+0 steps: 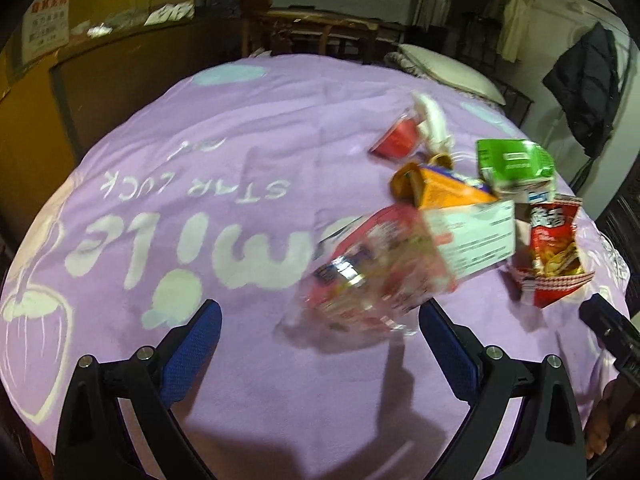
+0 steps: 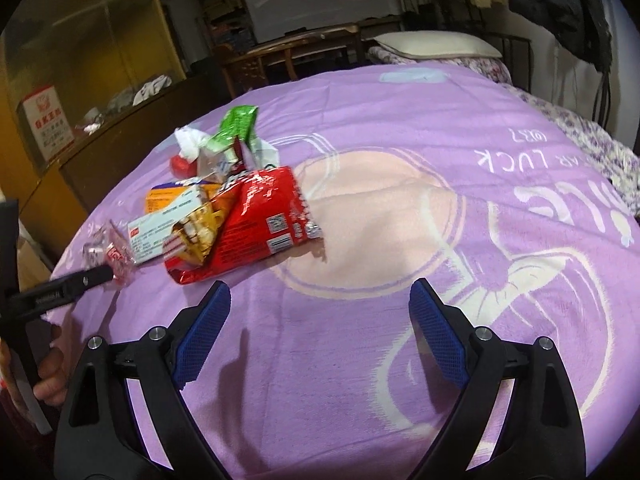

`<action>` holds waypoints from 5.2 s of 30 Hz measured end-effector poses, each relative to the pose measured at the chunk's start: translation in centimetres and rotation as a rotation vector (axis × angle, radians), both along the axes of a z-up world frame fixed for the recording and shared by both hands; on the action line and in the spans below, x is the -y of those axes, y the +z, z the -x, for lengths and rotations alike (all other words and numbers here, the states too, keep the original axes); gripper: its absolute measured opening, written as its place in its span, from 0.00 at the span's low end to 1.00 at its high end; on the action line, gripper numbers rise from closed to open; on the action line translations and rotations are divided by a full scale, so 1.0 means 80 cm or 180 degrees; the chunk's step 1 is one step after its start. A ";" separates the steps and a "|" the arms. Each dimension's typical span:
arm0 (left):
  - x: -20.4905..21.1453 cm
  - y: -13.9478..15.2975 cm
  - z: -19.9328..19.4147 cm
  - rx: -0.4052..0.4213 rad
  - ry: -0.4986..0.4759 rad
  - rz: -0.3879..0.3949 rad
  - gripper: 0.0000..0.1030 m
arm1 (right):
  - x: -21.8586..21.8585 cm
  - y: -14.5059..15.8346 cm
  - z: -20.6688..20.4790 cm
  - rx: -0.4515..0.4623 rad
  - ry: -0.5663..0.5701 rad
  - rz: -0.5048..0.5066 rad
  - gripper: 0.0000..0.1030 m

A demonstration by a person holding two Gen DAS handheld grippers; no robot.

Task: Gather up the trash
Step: 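Move both tools back over the bedspread toward the remaining wrappers, then grasp the clear candy wrapper bag with the left tool while the right tool grasps the red chip bag, then lift both bags and carry them toward the red wastebasket, then open the left tool over the red wastebasket while the right tool releases the chip bag there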

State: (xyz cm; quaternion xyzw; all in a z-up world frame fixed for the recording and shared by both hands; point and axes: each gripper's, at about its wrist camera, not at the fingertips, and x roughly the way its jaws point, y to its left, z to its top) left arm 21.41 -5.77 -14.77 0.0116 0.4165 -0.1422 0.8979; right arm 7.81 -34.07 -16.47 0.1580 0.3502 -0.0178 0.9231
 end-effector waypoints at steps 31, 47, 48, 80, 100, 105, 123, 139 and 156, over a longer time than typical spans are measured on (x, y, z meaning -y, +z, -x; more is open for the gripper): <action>-0.036 -0.022 -0.005 -0.0040 0.0146 -0.0079 0.94 | -0.041 0.017 0.003 0.0205 0.0419 -0.0110 0.86; -0.028 -0.025 -0.002 -0.0034 0.0157 -0.0285 0.95 | -0.043 0.008 -0.053 0.0023 0.0016 -0.0593 0.85; -0.028 -0.025 -0.002 -0.0034 0.0158 -0.0284 0.95 | -0.041 0.007 -0.048 0.0047 0.0000 -0.0586 0.83; -0.052 -0.017 0.008 0.0124 0.0190 0.0059 0.67 | 0.010 -0.002 -0.025 0.0181 -0.0316 -0.0534 0.36; -0.056 0.102 0.102 0.0640 -0.0059 0.0293 0.52 | -0.017 0.067 0.025 0.0738 -0.0147 -0.0557 0.33; -0.067 0.144 0.148 0.0849 -0.0051 0.0305 0.52 | -0.048 0.113 0.054 0.1015 0.0154 -0.0643 0.33; -0.247 0.185 0.316 0.0977 0.0657 0.0172 0.53 | -0.182 0.185 0.159 0.1353 0.1290 -0.0734 0.33; -0.403 0.006 0.282 -0.0321 0.1430 0.0631 0.85 | -0.311 0.119 0.141 0.0480 0.2103 -0.0363 0.34; -0.521 -0.040 0.308 -0.0293 0.2212 0.0364 0.93 | -0.566 0.042 0.124 -0.0425 0.3619 0.0260 0.45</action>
